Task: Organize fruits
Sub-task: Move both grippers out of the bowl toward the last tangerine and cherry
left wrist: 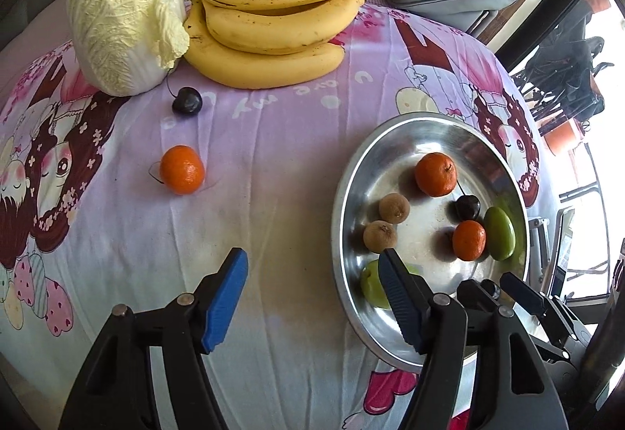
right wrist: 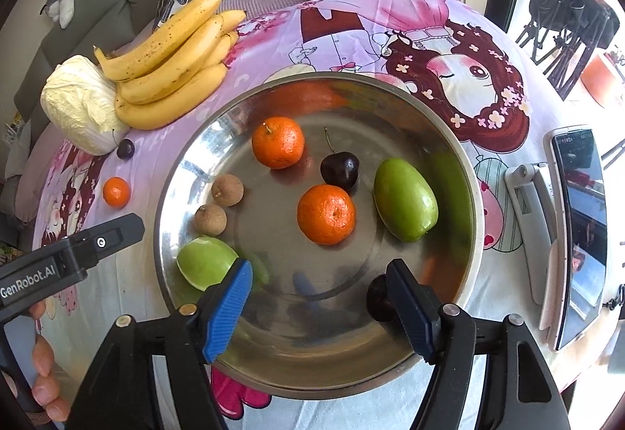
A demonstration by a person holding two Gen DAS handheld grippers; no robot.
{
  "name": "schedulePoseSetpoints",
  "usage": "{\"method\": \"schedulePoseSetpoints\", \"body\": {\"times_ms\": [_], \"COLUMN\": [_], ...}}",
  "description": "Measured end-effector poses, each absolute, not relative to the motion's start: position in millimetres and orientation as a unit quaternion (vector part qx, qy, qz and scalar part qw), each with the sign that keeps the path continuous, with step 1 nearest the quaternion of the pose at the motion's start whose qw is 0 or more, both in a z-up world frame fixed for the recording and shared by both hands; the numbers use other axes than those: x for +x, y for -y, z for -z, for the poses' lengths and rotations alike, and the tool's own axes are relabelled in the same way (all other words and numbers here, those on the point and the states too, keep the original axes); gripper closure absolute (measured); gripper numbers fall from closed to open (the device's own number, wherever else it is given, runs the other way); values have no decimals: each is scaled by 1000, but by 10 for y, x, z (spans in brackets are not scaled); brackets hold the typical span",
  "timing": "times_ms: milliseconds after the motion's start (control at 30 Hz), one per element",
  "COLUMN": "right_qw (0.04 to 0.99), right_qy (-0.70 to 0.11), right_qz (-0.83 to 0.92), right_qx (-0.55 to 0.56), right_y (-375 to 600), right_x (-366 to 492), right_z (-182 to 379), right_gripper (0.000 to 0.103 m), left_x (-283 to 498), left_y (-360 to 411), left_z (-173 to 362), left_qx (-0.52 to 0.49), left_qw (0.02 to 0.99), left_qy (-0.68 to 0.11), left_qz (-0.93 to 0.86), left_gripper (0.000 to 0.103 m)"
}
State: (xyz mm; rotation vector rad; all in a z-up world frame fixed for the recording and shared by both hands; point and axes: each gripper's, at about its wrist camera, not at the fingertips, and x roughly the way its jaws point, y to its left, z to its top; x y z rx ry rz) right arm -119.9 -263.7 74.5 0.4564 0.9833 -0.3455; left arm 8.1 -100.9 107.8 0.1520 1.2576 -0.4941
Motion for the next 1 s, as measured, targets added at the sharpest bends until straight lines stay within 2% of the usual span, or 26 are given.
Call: {"method": "schedulePoseSetpoints", "body": {"times_ms": [233, 300, 333, 467, 600, 1000], "right_qw": [839, 839, 839, 840, 843, 858], "right_qy": [-474, -475, -476, -477, -478, -473], "right_qz": [160, 163, 165, 165, 160, 102], "right_qx": [215, 210, 207, 201, 189, 170], "right_y": [2576, 2551, 2537, 2480, 2385, 2037], "right_x": [-1120, -1096, -1082, -1020, -949, -515], "right_z": [-741, -752, -758, -790, -821, -985], "right_gripper": [20, 20, 20, 18, 8, 5], "left_x": [193, 228, 241, 303, 375, 723], "left_y": [830, 776, 750, 649, 525, 70], "left_z": [-1067, -1067, -1074, -1093, -1093, -1012], "left_qx": [81, 80, 80, 73, 57, -21], "left_qw": [787, 790, 793, 799, 802, 804], "left_qy": [-577, -575, -572, -567, -567, -579], "left_qz": [206, 198, 195, 189, 181, 134], "left_gripper": [32, 19, 17, 17, 17, 16]}}
